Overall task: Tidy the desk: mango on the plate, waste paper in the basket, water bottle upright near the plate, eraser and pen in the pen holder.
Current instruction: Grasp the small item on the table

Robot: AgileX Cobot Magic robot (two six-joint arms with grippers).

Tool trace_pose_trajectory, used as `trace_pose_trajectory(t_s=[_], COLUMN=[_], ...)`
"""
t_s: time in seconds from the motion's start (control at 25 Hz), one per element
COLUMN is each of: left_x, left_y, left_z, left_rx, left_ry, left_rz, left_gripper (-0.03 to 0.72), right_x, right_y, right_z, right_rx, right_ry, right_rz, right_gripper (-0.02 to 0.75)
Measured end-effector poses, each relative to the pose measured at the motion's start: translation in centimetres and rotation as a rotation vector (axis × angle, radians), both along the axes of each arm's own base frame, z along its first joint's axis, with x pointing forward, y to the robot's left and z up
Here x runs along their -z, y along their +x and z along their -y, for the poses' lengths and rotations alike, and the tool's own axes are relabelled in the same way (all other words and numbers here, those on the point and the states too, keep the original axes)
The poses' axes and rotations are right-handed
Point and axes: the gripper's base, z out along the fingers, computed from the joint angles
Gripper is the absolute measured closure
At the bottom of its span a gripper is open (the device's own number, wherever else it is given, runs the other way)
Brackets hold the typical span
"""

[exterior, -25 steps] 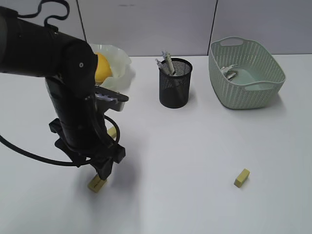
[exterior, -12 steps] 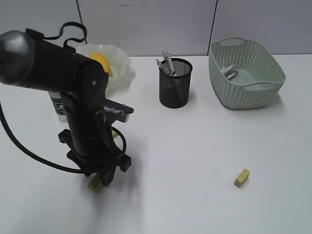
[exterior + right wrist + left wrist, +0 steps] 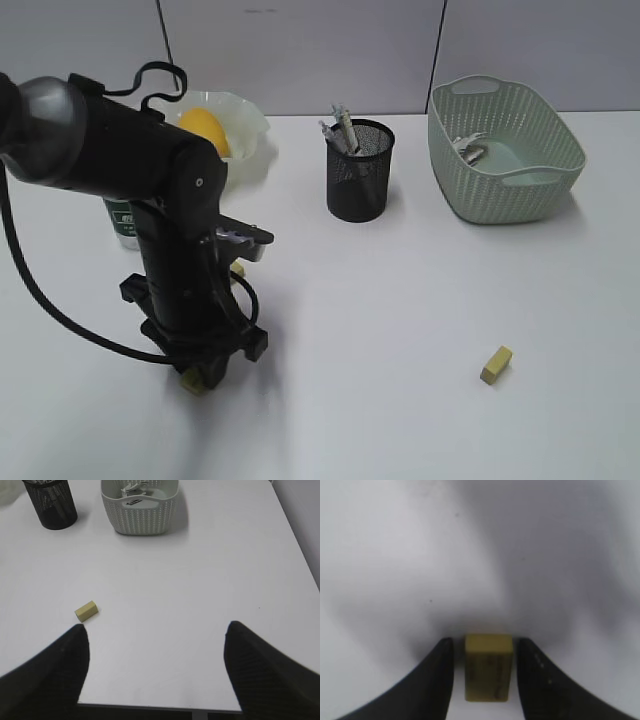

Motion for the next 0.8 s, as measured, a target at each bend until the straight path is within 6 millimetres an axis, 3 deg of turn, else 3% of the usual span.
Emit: trace_pose_trajectory(t_s=[0.2,0.52,0.8], left_x=[0.0,-0.2,-5.3], left_y=[0.0,0.0,-0.5], left_z=[0.0,0.0,-0.2], left_rx=[0.003,0.001,0.001], left_ry=[0.003,0.000,-0.064], left_rz=[0.002,0.002,0.074], left_gripper=[0.479,0.487,0.487], right_x=[0.0,0.0,0.0], right_y=[0.0,0.0,0.0], right_z=[0.0,0.0,0.0], right_rx=[0.000,0.000,0.000], right_ry=[0.000,0.000,0.000], right_rz=[0.000,0.000,0.000], right_gripper=[0.075,0.075,0.075])
